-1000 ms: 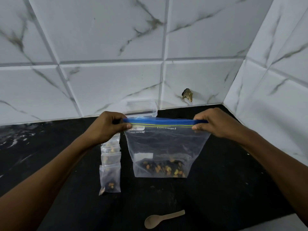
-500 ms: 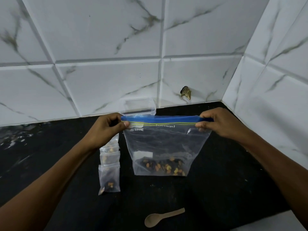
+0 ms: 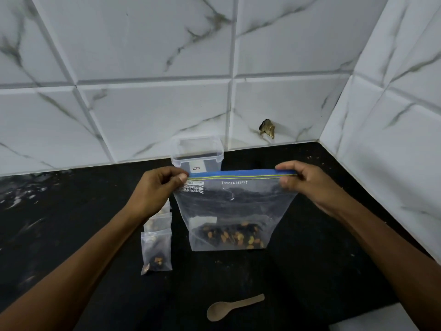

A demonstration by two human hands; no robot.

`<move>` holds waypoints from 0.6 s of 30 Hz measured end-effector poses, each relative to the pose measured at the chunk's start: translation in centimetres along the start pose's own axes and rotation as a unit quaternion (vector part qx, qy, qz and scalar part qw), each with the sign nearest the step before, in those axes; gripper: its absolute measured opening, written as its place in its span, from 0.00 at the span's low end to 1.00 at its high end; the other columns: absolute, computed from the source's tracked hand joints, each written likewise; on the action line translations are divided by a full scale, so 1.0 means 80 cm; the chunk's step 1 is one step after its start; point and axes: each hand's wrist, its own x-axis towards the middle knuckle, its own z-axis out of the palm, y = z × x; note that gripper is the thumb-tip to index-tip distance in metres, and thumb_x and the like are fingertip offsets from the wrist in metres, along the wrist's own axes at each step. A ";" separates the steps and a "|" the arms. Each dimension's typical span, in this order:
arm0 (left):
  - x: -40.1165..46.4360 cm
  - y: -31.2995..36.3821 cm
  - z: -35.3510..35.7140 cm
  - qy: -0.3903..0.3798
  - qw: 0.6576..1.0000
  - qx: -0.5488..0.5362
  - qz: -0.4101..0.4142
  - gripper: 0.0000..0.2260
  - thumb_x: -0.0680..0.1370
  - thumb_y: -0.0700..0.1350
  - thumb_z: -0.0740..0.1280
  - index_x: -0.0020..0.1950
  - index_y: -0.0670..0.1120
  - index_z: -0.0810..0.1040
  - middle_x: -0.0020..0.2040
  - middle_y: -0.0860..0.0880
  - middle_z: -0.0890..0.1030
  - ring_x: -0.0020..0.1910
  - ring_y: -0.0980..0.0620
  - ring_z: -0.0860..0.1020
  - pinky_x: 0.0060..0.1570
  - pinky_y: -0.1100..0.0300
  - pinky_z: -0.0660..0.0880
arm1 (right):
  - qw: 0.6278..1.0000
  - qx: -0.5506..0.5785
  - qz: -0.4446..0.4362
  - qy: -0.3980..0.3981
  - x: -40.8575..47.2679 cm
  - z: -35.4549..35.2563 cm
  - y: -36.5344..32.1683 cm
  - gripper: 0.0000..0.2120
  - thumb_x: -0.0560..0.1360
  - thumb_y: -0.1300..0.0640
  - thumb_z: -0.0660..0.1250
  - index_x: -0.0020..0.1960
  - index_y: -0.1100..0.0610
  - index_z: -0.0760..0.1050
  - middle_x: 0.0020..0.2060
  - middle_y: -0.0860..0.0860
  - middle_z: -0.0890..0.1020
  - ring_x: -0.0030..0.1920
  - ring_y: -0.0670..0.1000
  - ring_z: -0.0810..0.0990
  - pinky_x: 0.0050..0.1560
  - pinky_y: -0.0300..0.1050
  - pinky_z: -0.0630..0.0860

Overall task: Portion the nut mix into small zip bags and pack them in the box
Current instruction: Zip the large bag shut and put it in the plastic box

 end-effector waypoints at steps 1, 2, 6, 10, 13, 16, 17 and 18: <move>-0.001 -0.003 -0.003 -0.019 1.000 0.021 -0.007 0.06 0.77 0.42 0.71 0.52 0.51 0.82 0.44 0.51 0.84 0.40 0.61 0.80 0.41 0.71 0.75 | 0.998 -0.055 -0.004 -0.025 -0.001 -0.001 0.001 0.14 0.70 0.51 0.74 0.54 0.43 0.78 0.54 0.46 0.79 0.53 0.46 0.79 0.55 0.44 0.76; -0.003 -0.005 -0.006 -0.034 0.998 0.050 -0.011 0.09 0.75 0.43 0.74 0.54 0.51 0.82 0.45 0.52 0.84 0.41 0.60 0.80 0.41 0.71 0.76 | 0.992 -0.121 -0.011 -0.039 -0.001 0.000 0.003 0.17 0.67 0.50 0.75 0.54 0.42 0.76 0.55 0.46 0.77 0.54 0.45 0.78 0.55 0.43 0.76; -0.006 -0.004 -0.010 -0.042 0.986 0.159 0.019 0.03 0.75 0.46 0.72 0.44 0.54 0.81 0.44 0.55 0.81 0.42 0.57 0.78 0.39 0.68 0.73 | 0.978 -0.202 -0.038 -0.027 0.000 0.004 0.003 0.02 0.73 0.52 0.71 0.43 0.48 0.78 0.47 0.48 0.79 0.49 0.47 0.79 0.48 0.42 0.76; -0.006 -0.011 -0.008 -0.052 0.993 0.103 -0.007 0.13 0.80 0.48 0.66 0.37 0.47 0.79 0.34 0.52 0.78 0.33 0.59 0.73 0.36 0.62 0.70 | 0.992 -0.124 -0.011 -0.025 -0.002 0.008 0.002 0.05 0.77 0.54 0.66 0.52 0.49 0.78 0.46 0.46 0.81 0.47 0.45 0.80 0.45 0.41 0.76; -0.009 -0.018 0.001 -0.050 0.997 0.030 -0.053 0.08 0.81 0.46 0.65 0.43 0.47 0.79 0.37 0.52 0.81 0.35 0.58 0.77 0.38 0.64 0.73 | 0.997 -0.072 0.029 -0.022 0.000 0.016 0.007 0.08 0.78 0.54 0.64 0.57 0.47 0.71 0.51 0.45 0.77 0.50 0.46 0.79 0.45 0.43 0.78; -0.012 -0.028 0.010 -0.034 0.996 0.004 -0.078 0.08 0.80 0.40 0.66 0.56 0.50 0.76 0.50 0.50 0.81 0.45 0.53 0.82 0.41 0.63 0.76 | 0.997 -0.066 0.038 -0.024 -0.002 0.025 0.015 0.07 0.79 0.56 0.62 0.55 0.47 0.70 0.48 0.48 0.78 0.49 0.48 0.81 0.45 0.44 0.78; -0.012 -0.030 0.011 -0.033 0.997 0.011 -0.070 0.08 0.80 0.38 0.65 0.55 0.50 0.76 0.51 0.50 0.81 0.46 0.52 0.81 0.43 0.61 0.77 | 0.996 -0.079 0.028 -0.024 -0.003 0.027 0.017 0.06 0.78 0.57 0.62 0.53 0.48 0.71 0.48 0.48 0.79 0.48 0.48 0.80 0.46 0.45 0.78; -0.014 -0.032 0.013 -0.031 0.997 0.020 -0.061 0.08 0.81 0.38 0.64 0.53 0.49 0.78 0.50 0.49 0.82 0.46 0.51 0.81 0.45 0.59 0.77 | 0.995 -0.095 0.012 -0.025 -0.004 0.029 0.020 0.05 0.78 0.58 0.63 0.51 0.48 0.73 0.47 0.47 0.79 0.48 0.48 0.80 0.47 0.44 0.77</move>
